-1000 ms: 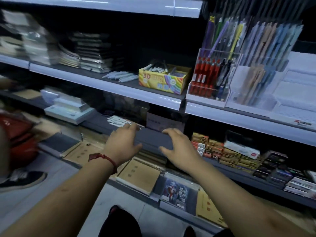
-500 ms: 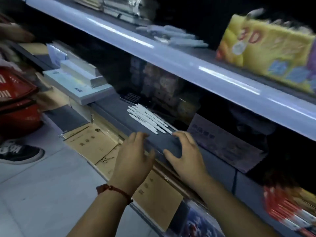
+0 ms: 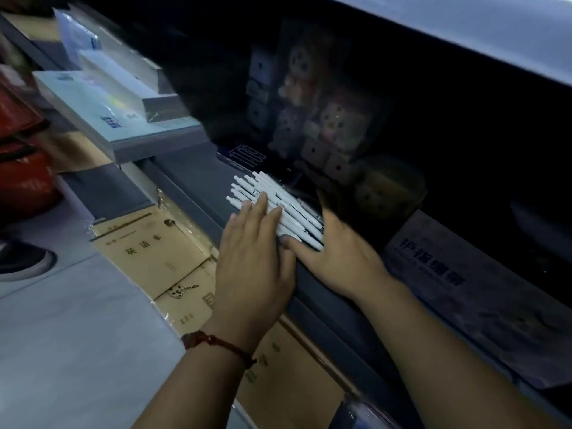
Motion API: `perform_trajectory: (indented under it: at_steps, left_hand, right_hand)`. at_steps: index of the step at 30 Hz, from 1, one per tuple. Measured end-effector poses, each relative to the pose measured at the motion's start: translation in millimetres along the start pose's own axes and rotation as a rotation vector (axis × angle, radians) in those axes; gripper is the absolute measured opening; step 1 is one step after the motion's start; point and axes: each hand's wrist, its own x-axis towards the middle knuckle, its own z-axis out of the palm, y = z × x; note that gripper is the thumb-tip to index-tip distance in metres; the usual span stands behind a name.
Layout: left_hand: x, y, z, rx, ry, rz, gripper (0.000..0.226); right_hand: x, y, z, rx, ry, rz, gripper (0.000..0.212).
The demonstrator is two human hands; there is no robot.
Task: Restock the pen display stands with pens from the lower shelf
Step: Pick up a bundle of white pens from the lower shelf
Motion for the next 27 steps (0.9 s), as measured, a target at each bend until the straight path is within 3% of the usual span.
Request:
perform_trajectory:
  at_steps: [4,10,12,16,23,27]
  left_hand:
    - [1,-4,-6,-0.163,0.045,0.012,0.051]
    - [-2,-10,-16,-0.327,0.047,0.016,0.055]
    - [-3,-10,-17,-0.366,0.092,0.016,0.051]
    - [-5,-8,-16,-0.387,0.156,-0.001,0.042]
    - [0,-4,-20,-0.334,0.18,-0.038,0.035]
    - [14,-10,-31,-0.073,0.101,-0.124,0.048]
  right_hand:
    - [19,-8,-12,0.218,-0.141,-0.065,0.059]
    - [36,-33,-25,0.057,-0.26,0.071,0.036]
    - [39,-45,-30,0.0,-0.316,0.128,0.019]
    - [47,-60,-25,-0.259,-0.293,0.11,0.02]
    - [49,-51,-18,-0.259,-0.269,0.102,0.037]
    - [45,-39,-13,-0.252,-0.223,0.076,0.044]
